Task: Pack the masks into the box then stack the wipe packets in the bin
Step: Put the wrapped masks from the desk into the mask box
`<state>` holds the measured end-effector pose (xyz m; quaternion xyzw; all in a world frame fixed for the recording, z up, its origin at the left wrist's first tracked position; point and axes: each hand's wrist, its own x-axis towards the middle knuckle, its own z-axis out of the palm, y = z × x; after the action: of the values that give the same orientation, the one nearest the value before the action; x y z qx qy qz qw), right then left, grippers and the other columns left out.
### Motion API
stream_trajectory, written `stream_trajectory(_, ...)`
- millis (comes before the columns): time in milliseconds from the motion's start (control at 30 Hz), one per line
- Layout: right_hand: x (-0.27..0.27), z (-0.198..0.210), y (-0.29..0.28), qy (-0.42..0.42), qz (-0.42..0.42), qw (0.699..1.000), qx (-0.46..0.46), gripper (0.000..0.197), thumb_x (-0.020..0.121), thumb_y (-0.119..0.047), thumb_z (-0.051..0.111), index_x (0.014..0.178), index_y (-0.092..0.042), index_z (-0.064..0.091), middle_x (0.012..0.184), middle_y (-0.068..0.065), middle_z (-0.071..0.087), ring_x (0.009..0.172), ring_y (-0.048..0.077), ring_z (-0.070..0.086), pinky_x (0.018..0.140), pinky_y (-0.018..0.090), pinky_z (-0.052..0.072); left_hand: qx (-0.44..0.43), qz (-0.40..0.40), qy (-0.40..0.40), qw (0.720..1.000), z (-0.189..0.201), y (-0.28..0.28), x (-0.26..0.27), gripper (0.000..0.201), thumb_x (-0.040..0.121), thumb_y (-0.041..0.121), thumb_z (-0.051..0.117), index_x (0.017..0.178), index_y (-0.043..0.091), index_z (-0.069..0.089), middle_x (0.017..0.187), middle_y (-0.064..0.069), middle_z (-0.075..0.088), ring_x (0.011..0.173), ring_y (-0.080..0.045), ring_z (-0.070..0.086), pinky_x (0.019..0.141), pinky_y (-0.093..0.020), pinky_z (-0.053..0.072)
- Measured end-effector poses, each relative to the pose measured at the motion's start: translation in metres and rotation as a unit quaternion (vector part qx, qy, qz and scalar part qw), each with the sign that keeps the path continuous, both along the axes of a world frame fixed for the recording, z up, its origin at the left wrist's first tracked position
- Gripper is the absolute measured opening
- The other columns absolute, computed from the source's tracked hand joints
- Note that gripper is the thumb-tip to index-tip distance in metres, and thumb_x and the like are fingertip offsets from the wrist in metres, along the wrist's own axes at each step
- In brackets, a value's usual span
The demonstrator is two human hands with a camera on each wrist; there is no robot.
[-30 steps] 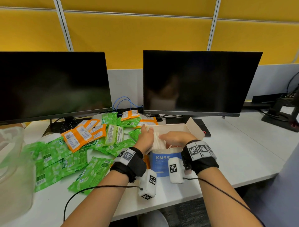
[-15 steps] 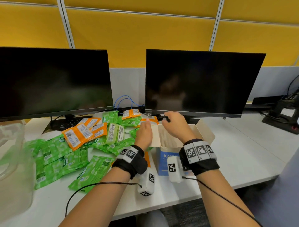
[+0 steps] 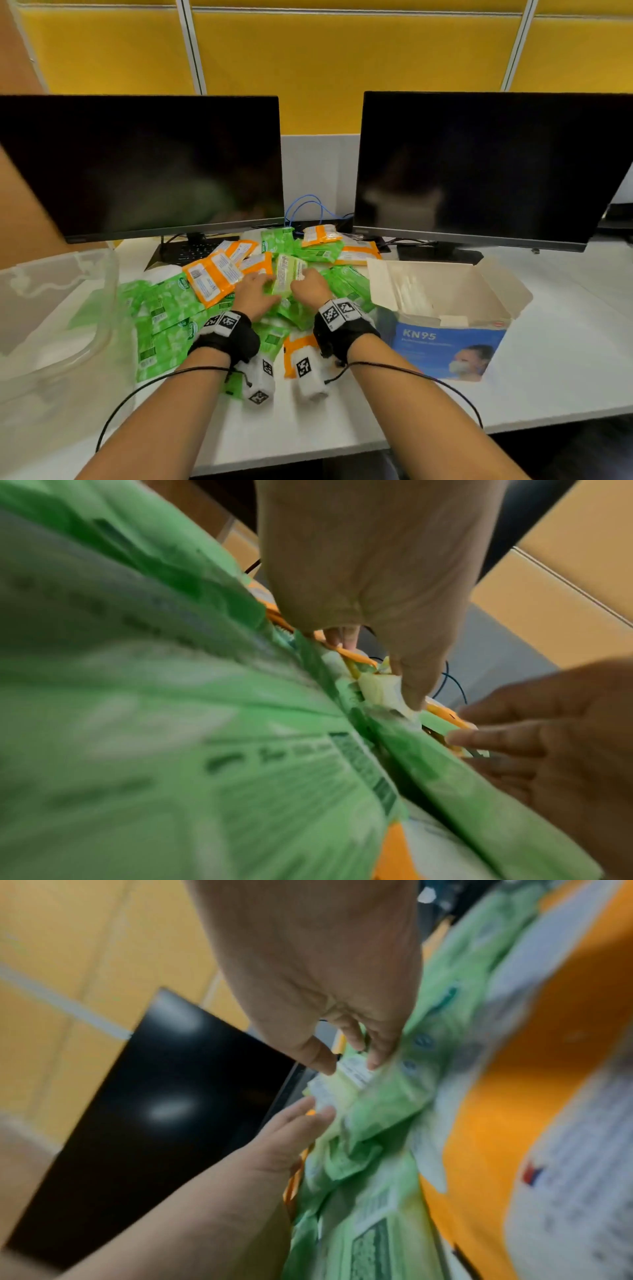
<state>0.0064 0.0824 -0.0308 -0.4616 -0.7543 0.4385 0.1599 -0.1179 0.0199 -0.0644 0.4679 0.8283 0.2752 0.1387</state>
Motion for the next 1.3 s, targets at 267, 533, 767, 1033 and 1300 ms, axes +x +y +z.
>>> stream_trajectory(267,-0.008,-0.040,0.041,0.195,-0.138,0.959,-0.155,0.054,0.093,-0.005,0.048,0.145,-0.007,0.035,0.141,0.017,0.046,0.129,0.033,0.044,0.097,0.032,0.043,0.108,0.010,-0.155,0.982,-0.022,-0.008,-0.002,0.053,0.090,0.034,0.061,0.139,0.026,0.043,0.159,-0.002,0.013,0.146,-0.021,0.006,0.117,-0.044,0.010)
stream_trajectory(533,-0.017,-0.058,0.069,0.234,-0.204,0.943,-0.124,0.025,0.095,-0.008,0.043,0.090,-0.011,0.068,0.120,0.016,0.057,0.110,0.032,0.055,0.088,0.030,0.043,0.140,0.029,-0.110,0.984,-0.040,-0.002,-0.006,0.044,0.089,0.039,0.061,0.132,0.029,0.053,0.157,0.003,0.020,0.145,-0.021,0.012,0.117,-0.053,0.014)
stream_trajectory(767,-0.023,-0.052,0.062,0.435,-0.276,0.831,-0.211,0.016,0.093,-0.005,0.053,0.107,-0.005,0.062,0.087,0.001,0.056,0.087,0.012,0.054,0.083,0.020,0.048,0.197,0.048,-0.106,0.973,-0.039,-0.003,-0.005,0.028,0.091,0.034,0.059,0.118,0.024,0.062,0.151,-0.002,0.033,0.142,-0.022,0.022,0.114,-0.039,0.018)
stream_trajectory(1033,-0.028,-0.056,0.048,0.424,-0.280,0.860,0.053,0.033,0.091,-0.028,0.061,0.076,0.000,0.069,0.077,0.015,0.058,0.073,0.012,0.053,0.070,0.030,0.044,0.181,0.067,-0.029,0.981,-0.033,-0.006,0.001,0.041,0.089,0.029,0.062,0.128,0.035,0.050,0.145,0.002,0.037,0.136,-0.024,0.023,0.110,-0.046,0.021)
stream_trajectory(1300,-0.025,-0.037,0.035,0.390,-0.240,0.835,0.305,0.032,0.101,-0.014,0.042,0.122,-0.008,0.064,0.123,0.007,0.055,0.110,0.002,0.048,0.087,0.002,0.035,0.176,0.056,0.033,0.982,-0.036,-0.003,0.004,0.046,0.088,0.032,0.062,0.131,0.029,0.044,0.141,0.003,0.041,0.136,-0.022,0.030,0.109,-0.048,0.025)
